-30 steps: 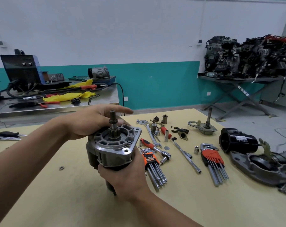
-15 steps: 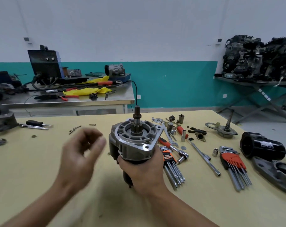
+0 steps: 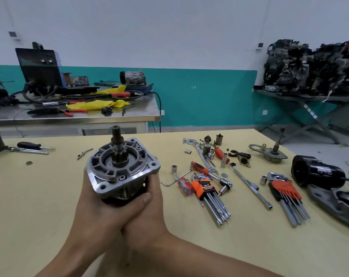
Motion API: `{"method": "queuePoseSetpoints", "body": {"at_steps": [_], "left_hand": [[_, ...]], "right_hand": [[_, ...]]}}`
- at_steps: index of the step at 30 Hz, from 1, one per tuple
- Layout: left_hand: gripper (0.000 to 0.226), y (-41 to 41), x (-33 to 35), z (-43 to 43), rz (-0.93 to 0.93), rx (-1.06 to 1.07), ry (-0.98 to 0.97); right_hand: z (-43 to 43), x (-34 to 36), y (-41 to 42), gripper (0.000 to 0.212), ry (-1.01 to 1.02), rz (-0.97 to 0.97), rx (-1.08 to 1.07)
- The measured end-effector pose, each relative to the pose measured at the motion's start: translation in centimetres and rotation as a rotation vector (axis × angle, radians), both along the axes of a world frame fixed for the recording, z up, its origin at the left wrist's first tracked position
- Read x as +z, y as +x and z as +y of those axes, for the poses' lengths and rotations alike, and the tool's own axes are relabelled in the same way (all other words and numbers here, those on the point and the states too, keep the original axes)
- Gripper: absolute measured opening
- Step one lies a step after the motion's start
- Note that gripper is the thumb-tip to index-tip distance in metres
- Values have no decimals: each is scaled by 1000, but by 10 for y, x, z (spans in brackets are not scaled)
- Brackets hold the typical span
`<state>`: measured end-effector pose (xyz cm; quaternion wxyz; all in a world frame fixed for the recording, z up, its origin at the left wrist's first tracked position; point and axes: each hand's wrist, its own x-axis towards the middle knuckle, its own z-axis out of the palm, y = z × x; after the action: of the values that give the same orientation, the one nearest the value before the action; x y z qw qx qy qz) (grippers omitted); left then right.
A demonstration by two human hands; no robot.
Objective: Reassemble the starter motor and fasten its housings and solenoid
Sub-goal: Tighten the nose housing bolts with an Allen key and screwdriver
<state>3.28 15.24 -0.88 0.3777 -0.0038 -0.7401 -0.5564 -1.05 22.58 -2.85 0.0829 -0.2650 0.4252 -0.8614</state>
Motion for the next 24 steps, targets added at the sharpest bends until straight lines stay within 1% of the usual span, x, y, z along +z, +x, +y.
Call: {"method": "queuePoseSetpoints", "body": {"at_steps": [2,4,6,8,9,11,12,13,15,16,17,18,19,20,24], "left_hand": [[84,2,-1,-3,26,74,-14],[80,2,-4,-6,2,92,-21],[76,-2,-6,-13,-25,74,-17],[73,-5,-3,-18,-25,40,-28],[74,-7,0,-19,-26,31,-39],[73,-10,2,-22,-40,8,-43],[70,-12,1,-23,-52,-6,-35],[67,-14,1,-24,-62,-18,-24],[63,-16,1,-27,-76,-45,2],[63,-18,0,-28,-82,-63,18],[62,-19,0,-28,-86,-75,32],[62,-20,0,-29,-89,-84,40],[62,-20,-1,-30,-91,-92,45],[62,-21,-2,-31,-92,-99,50],[54,-20,-5,-33,-66,-120,42]], "right_hand": [[5,-6,2,70,111,161,-14],[20,-4,-4,79,293,285,24],[43,11,-19,81,531,376,45],[66,34,-48,70,817,489,92],[74,45,-64,62,969,568,63],[84,63,-94,49,1294,762,-139],[85,67,-106,46,1487,861,-227],[83,68,-116,45,1671,941,-270],[72,65,-127,42,1950,1053,-239],[66,64,-129,34,2045,1105,-210],[60,64,-128,19,2122,1159,-196],[55,65,-127,15,2174,1214,-190],[52,64,-127,27,2195,1275,-177],[49,62,-125,34,2204,1350,-153],[48,53,-128,37,2185,1673,-174]]}}
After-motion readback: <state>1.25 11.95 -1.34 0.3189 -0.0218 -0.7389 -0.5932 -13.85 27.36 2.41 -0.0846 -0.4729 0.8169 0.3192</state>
